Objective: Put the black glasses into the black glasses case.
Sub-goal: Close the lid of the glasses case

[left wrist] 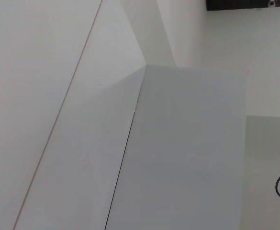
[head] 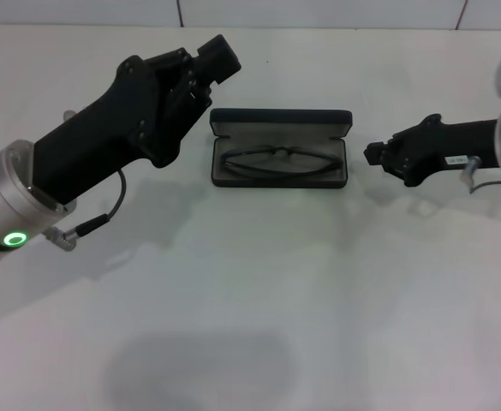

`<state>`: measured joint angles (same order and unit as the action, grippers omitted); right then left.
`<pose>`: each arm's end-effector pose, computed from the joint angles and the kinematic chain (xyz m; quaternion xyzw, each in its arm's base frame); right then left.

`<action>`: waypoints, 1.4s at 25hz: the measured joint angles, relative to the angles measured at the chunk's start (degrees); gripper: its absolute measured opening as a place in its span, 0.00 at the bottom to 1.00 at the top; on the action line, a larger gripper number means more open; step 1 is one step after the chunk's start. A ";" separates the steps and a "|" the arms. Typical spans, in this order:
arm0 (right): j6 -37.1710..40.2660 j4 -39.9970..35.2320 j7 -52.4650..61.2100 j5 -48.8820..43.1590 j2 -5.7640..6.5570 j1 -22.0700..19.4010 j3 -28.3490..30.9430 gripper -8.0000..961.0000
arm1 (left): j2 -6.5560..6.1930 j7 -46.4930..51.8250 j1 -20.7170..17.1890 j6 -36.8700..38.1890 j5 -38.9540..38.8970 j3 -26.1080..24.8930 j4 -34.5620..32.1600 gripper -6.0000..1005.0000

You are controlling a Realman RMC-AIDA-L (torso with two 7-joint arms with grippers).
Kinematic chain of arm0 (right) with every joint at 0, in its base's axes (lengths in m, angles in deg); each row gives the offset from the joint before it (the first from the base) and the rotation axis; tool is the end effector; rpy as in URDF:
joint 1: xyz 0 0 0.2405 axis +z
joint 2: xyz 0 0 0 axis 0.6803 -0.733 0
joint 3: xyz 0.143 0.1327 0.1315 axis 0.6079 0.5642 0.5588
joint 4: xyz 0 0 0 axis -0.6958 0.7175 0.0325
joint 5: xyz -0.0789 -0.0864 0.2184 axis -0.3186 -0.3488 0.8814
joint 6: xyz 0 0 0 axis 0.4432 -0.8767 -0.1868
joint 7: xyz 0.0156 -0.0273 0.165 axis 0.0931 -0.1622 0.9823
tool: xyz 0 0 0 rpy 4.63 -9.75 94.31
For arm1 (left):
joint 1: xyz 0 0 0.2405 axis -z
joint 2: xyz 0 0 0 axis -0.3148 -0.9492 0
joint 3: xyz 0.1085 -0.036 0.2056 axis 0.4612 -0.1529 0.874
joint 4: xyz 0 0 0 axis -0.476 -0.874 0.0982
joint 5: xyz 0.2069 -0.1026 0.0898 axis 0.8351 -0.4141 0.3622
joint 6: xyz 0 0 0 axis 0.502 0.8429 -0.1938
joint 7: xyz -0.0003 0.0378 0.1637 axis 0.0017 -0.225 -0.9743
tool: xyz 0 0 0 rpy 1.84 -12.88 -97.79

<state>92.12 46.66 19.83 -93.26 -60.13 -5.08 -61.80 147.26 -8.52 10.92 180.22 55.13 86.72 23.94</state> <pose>0.2334 0.4314 -0.0324 -0.9561 0.1888 0.1015 0.1999 -0.1864 0.3162 -0.0176 -0.7963 -0.1244 -0.5842 0.0960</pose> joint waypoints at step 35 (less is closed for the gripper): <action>23.74 -14.47 -4.95 20.68 0.76 -27.63 12.07 0.15 | -0.16 29.58 23.06 -52.80 41.52 -0.05 -8.79 0.18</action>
<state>115.85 32.19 14.88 -72.58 -59.37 -32.71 -49.72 147.09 21.06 33.98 127.42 96.65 86.68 15.15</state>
